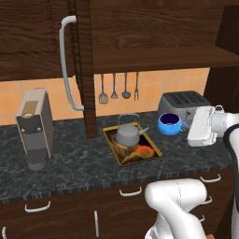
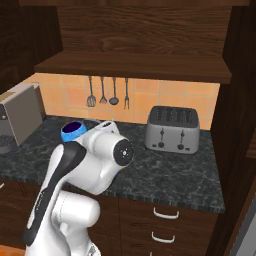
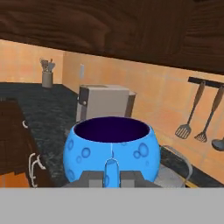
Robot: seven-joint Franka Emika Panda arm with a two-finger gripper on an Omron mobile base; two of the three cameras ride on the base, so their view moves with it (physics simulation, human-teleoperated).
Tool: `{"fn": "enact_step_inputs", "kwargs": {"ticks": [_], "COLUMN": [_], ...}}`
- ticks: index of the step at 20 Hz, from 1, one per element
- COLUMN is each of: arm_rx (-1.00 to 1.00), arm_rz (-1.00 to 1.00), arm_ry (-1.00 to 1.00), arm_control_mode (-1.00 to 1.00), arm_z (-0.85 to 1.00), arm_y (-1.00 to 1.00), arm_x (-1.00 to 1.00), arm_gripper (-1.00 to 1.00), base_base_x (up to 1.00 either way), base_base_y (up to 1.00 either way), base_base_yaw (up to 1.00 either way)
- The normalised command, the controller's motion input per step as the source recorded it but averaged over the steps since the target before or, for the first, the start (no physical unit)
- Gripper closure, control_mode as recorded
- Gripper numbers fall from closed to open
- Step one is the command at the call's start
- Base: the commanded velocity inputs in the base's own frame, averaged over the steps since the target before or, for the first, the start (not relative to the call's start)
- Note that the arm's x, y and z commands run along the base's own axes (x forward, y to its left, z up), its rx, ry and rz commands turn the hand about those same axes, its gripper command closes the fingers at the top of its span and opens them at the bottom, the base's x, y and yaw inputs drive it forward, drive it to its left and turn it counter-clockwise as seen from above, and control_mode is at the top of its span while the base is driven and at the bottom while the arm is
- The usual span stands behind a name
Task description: Pick the kettle from the counter and place it on the tray. Then pick the mug from the cabinet and place it on the tray. Then close the cabinet doors.
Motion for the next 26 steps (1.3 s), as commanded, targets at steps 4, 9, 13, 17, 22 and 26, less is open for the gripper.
{"fn": "enact_step_inputs", "kwargs": {"ticks": [4, 9, 13, 17, 22, 26], "arm_rx": [0.00, 0.00, 0.00, 0.00, 0.00, 0.00], "arm_rz": [0.16, 0.16, 0.19, 0.19, 0.12, 0.11], "arm_ry": [0.01, 0.00, 0.00, 0.00, 0.00, 0.00], "arm_control_mode": [-1.00, -1.00, -1.00, -1.00, -1.00, -1.00], "arm_z": [-0.58, -0.58, -0.56, -0.49, -0.35, -0.38], "arm_y": [0.00, 0.00, 0.00, 0.00, 0.00, 0.00], "arm_x": [0.07, 0.14, 0.29, 0.41, 0.67, 0.64], "arm_gripper": [1.00, 1.00, 1.00, 1.00, 1.00, 1.00], "base_base_x": [0.00, 0.00, 0.00, 0.00, 0.00, 0.00], "base_base_y": [0.00, 0.00, 0.00, 0.00, 0.00, 0.00], "base_base_yaw": [0.00, 0.00, 0.00, 0.00, 0.00, 0.00]}}
